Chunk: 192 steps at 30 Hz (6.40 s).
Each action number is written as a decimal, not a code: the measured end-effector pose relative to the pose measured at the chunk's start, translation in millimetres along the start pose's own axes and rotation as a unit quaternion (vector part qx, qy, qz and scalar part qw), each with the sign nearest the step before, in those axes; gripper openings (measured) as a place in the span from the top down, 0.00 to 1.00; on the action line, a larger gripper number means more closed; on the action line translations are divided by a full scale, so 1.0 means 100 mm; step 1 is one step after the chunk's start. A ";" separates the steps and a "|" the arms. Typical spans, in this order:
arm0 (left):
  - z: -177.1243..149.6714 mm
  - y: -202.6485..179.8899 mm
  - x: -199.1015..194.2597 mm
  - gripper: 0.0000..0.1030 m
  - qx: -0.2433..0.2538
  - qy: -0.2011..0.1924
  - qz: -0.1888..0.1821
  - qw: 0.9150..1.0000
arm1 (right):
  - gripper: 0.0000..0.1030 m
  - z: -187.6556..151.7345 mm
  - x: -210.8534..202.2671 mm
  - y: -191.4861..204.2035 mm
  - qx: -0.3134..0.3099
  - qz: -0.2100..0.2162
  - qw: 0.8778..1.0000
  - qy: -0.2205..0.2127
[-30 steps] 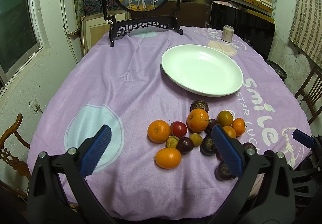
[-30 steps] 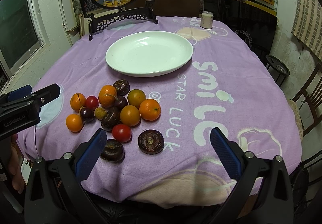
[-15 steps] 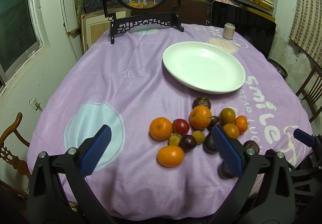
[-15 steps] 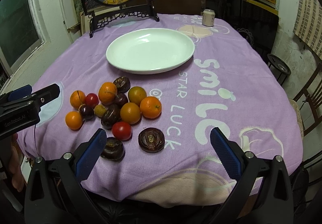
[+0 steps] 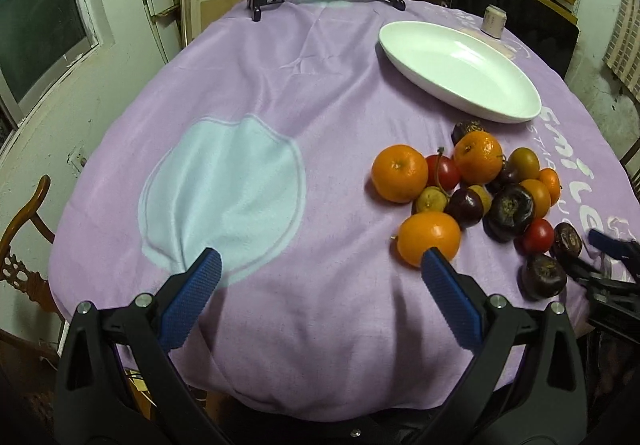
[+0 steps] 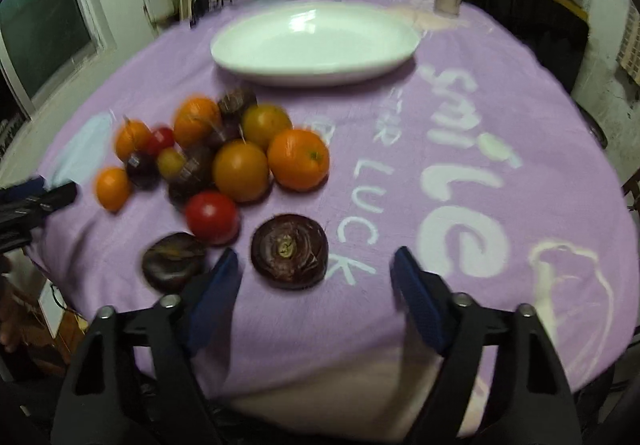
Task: Organize fruits
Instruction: 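Grasp a dark plum with the right tool while the left tool grasps an orange kumquat, then release the kumquat and plum onto the white plate with both tools, then grasp an orange with the right tool while the left tool grasps a yellow fruit, then release the orange and yellow fruit onto the plate with both tools, then grasp a yellow orange with the right tool while the left tool grasps a dark plum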
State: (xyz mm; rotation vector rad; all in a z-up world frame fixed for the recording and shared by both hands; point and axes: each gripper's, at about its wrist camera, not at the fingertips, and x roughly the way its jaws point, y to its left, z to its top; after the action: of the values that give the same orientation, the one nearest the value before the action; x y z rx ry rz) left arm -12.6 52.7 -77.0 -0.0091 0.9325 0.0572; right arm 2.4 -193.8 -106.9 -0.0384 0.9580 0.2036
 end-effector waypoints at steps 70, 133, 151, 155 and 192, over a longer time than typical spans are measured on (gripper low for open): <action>1.23 -0.18 0.24 0.12 0.032 -0.062 -0.104 0.992 | 0.37 1.00 -0.09 -0.30 -0.036 0.106 0.994 -0.018; 0.33 -0.67 0.28 0.77 0.082 0.005 -0.115 0.990 | 0.64 0.23 -0.22 -0.30 0.012 0.078 0.996 -0.043; 2.13 -1.09 0.91 0.77 0.062 -0.018 -0.119 0.991 | 0.64 1.57 0.24 -0.17 -0.017 0.045 0.997 -0.059; 2.47 -1.22 1.25 0.77 0.049 0.002 -0.117 0.992 | 0.64 2.03 0.64 -0.26 -0.003 0.017 0.998 -0.058; 0.72 -0.36 -0.03 0.25 0.042 -0.071 -0.129 0.988 | 0.37 0.79 -0.12 -0.14 -0.010 0.014 0.998 -0.061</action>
State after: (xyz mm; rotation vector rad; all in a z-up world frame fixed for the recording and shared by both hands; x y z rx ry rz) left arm 45.0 19.4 -32.6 -0.0467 0.7850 -0.2186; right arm 62.4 -200.0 -52.1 -0.0313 0.8360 0.2397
